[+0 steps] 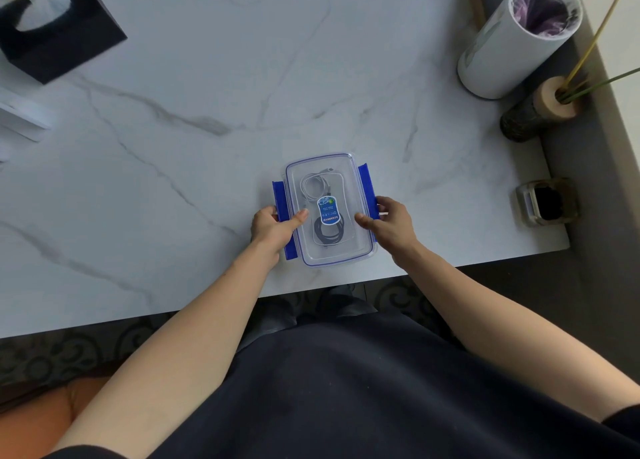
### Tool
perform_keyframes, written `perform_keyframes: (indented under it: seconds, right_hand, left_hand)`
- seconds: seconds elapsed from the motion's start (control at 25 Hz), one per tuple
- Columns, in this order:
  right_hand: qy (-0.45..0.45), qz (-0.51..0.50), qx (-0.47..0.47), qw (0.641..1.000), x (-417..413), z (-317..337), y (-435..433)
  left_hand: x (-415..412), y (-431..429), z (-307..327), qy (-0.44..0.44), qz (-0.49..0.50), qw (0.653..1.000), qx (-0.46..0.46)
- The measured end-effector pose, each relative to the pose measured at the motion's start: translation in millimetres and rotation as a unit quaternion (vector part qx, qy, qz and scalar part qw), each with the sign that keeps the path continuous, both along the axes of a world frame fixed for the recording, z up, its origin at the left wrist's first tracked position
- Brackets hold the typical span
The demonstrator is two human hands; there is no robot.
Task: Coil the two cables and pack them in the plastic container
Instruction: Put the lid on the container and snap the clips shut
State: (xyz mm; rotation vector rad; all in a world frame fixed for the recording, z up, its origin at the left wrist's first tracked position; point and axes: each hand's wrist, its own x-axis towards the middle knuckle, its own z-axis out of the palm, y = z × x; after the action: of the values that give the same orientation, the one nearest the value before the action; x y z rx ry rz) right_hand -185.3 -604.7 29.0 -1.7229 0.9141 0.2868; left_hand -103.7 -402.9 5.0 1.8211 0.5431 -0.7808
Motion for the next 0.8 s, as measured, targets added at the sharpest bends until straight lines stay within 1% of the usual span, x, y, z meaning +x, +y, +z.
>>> perform_keyframes:
  seconds: [0.08,0.16,0.32,0.44,0.8]
  right_hand:
    - [-0.024,0.034,-0.057,0.998,-2,-1,4]
    - [-0.034,0.06,-0.088,0.994,-2,-2,8]
    - [-0.015,0.083,-0.127,0.988,-2,-4,12]
    - [-0.013,0.099,-0.165,0.981,-2,-3,15]
    - [-0.008,0.112,-0.172,0.979,0,1,17]
  left_hand:
    - [-1,-2,3,-0.019,-0.003,1.0,0.0]
    - [-5,-4,9,-0.05,-0.014,0.999,0.014]
    - [-13,-7,9,-0.136,-0.075,0.983,0.096]
    - [-12,-6,8,-0.142,-0.102,0.978,0.113]
    - [-19,-13,17,-0.174,-0.118,0.963,0.168]
